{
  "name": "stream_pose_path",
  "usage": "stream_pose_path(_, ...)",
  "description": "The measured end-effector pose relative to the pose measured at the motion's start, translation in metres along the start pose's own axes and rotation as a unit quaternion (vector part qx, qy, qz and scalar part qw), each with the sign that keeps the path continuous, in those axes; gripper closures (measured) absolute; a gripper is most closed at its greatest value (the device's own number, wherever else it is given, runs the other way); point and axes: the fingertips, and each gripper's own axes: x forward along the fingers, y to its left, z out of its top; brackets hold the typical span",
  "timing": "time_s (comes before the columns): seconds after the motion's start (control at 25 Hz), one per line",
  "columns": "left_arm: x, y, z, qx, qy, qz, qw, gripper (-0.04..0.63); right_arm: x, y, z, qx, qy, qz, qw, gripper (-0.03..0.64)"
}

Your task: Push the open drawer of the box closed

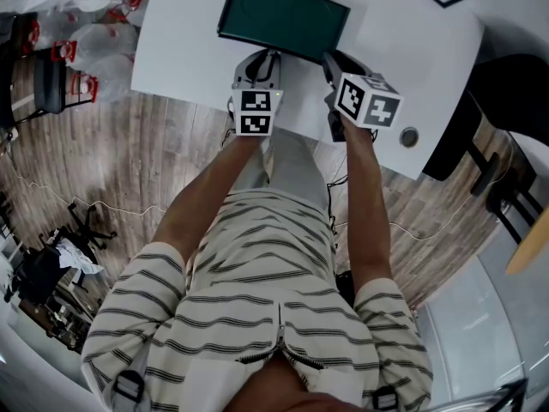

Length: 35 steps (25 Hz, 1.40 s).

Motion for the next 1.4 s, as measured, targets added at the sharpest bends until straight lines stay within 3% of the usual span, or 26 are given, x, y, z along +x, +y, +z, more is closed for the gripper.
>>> stream_pose_path(0.44,0.0051,-0.0005,0.0051,0.000,0.002,0.001,1.0000,0.531,-0.0022,0.0018,0.0025,-0.033,0.007,-0.012,0.999,0.525)
stream_pose_path(1.12,0.0053,-0.0008,0.0046,0.001,0.006,0.009,0.9999,0.526,-0.0011,-0.0003,-0.0006,-0.020,0.000,-0.014,1.000,0.522)
stream_pose_path(1.4,-0.0018,-0.0016,0.0062,0.017,0.009,0.004,0.9998,0.499,-0.0023,-0.0016,0.0004,-0.002,-0.015,-0.016,1.000,0.500)
